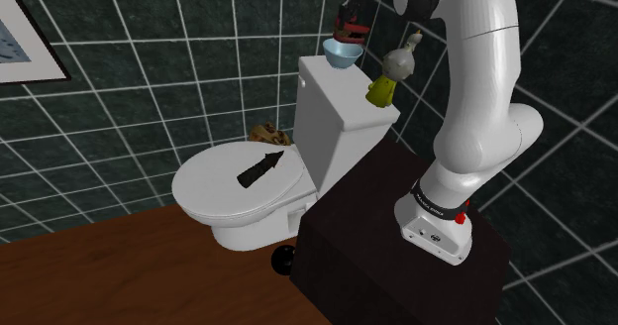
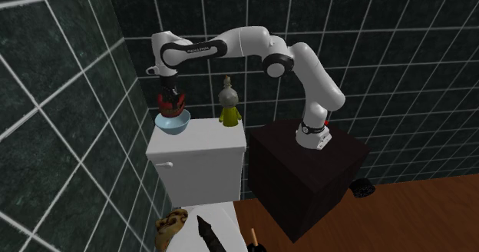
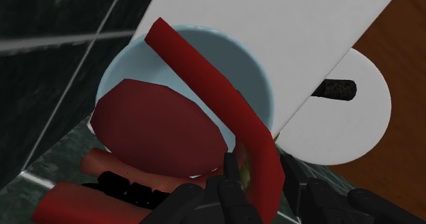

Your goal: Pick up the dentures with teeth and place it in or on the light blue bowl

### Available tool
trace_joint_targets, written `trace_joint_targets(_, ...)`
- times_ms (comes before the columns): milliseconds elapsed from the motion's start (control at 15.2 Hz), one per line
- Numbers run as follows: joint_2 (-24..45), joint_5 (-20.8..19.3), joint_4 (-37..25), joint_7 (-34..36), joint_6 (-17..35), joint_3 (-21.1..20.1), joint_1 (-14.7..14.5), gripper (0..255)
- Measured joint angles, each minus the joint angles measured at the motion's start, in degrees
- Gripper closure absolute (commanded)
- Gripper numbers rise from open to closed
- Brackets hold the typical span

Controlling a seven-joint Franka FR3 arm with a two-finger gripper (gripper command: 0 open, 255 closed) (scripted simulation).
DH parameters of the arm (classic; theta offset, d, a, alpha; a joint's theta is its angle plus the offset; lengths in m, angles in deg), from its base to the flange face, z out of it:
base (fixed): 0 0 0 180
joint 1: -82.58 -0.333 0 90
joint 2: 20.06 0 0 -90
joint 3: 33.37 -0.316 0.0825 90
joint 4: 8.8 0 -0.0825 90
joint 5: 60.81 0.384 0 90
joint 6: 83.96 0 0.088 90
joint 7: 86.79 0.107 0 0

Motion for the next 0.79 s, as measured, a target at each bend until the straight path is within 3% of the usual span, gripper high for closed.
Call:
trace_joint_targets(396,0.63,0.44,3.56,-0.94,3.98,-0.21,-0.47,255)
trace_joint_targets(792,0.62,0.47,3.94,-1.04,4.36,-0.21,-0.52,255)
